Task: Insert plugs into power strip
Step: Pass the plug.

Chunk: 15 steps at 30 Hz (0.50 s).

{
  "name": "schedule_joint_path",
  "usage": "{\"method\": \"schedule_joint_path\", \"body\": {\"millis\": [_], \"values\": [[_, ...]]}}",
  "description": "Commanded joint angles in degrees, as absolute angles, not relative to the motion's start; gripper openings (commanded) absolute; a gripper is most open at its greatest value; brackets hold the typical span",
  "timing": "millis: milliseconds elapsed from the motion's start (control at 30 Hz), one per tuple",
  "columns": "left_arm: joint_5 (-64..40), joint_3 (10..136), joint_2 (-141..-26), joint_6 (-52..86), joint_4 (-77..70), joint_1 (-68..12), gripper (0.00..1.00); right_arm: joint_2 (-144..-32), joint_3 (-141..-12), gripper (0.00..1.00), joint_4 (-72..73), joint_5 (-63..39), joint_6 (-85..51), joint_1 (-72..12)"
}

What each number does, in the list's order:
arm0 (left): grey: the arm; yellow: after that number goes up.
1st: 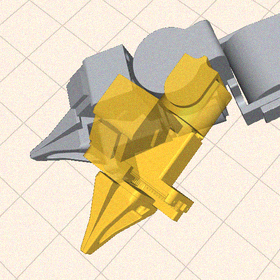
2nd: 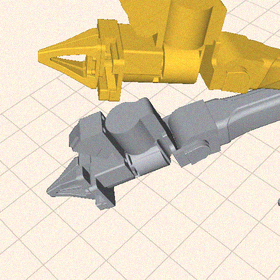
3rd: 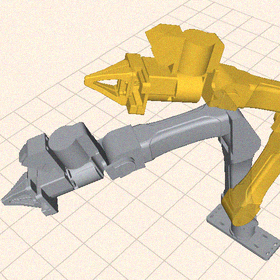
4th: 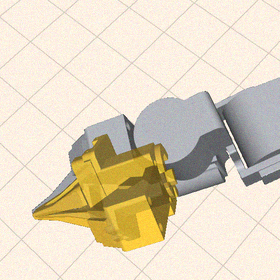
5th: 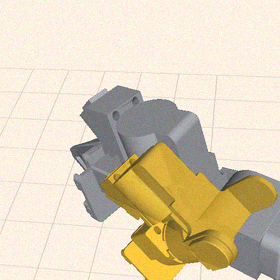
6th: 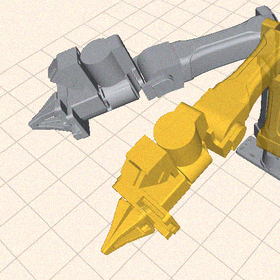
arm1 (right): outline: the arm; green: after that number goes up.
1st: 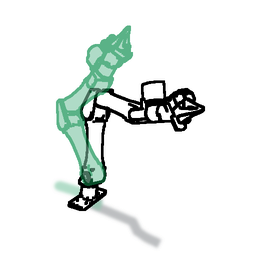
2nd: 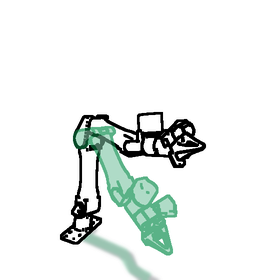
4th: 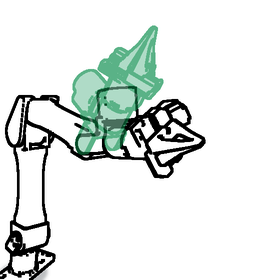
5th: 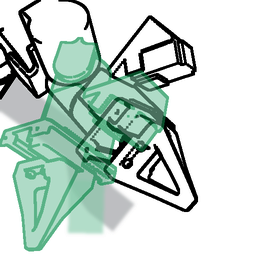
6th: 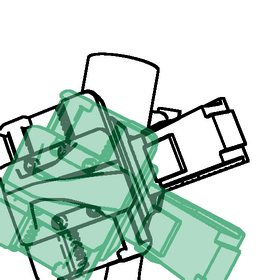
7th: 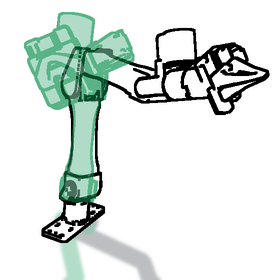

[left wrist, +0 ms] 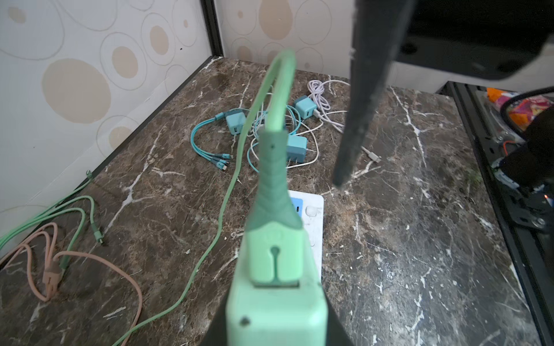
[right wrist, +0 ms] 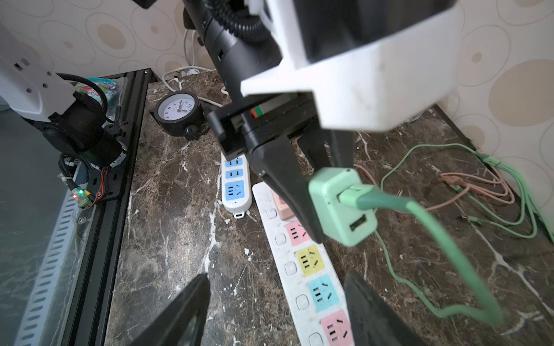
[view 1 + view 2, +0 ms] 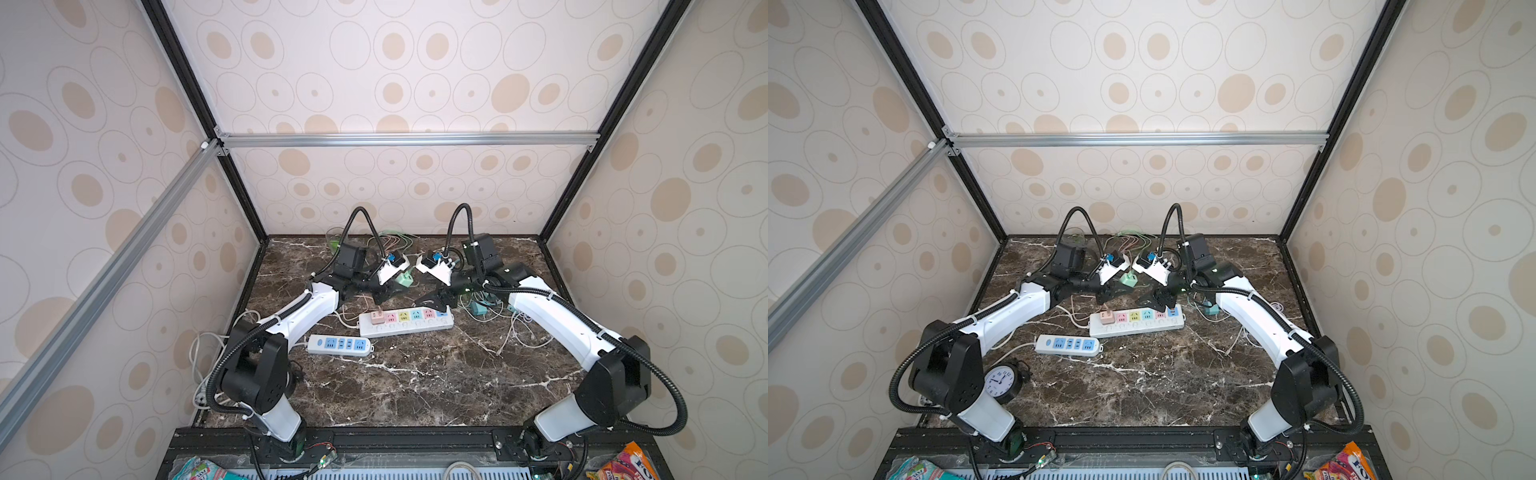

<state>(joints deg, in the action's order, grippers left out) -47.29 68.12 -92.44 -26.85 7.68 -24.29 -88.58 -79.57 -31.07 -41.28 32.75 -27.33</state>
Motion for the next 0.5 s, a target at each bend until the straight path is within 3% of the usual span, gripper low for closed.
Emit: {"method": "schedule_joint_path", "body": {"millis": [0, 167, 467], "values": [[-52.9, 67.4, -89.7, -37.2, 5.6, -24.5, 0.0, -90.8, -81.9, 0.67, -34.4, -43.6, 37.0, -27.5], [-56.3, 67.7, -89.5, -47.6, 11.5, -24.8, 0.0, -92.2, -84.5, 0.6, -36.3, -43.9, 43.0, -27.8], [-56.9, 65.7, -88.6, -45.0, 6.3, -25.0, 0.0, -94.8, -89.1, 0.48, -41.0, -43.6, 52.0, -29.2]]}}
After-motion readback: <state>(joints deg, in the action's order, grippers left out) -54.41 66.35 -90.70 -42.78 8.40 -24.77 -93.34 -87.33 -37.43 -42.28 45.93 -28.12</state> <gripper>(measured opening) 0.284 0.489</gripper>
